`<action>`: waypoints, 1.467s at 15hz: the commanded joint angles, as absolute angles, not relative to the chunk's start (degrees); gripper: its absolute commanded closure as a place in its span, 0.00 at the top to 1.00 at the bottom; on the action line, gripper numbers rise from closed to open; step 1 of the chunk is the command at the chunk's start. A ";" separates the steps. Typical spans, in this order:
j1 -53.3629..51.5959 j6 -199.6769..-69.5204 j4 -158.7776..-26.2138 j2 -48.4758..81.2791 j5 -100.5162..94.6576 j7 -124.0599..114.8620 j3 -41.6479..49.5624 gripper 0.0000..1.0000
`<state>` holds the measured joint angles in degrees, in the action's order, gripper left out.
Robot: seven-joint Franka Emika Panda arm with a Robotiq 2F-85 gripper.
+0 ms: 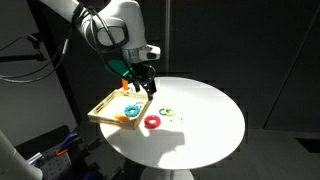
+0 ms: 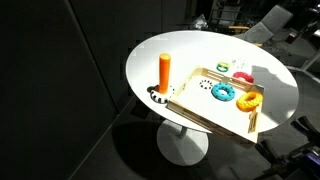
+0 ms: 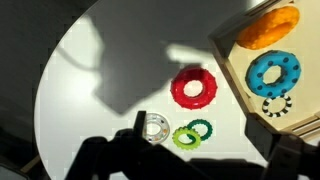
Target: Put the red ring in the box
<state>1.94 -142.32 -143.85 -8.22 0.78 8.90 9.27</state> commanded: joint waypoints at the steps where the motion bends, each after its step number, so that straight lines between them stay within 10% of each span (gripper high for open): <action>1: 3.64 -145.66 -139.81 -0.22 -3.79 4.91 7.25 1.00; 22: 2.59 -165.89 -132.18 25.97 -8.42 1.08 7.55 1.00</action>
<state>2.65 -164.99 -134.02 23.54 -9.42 1.77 7.94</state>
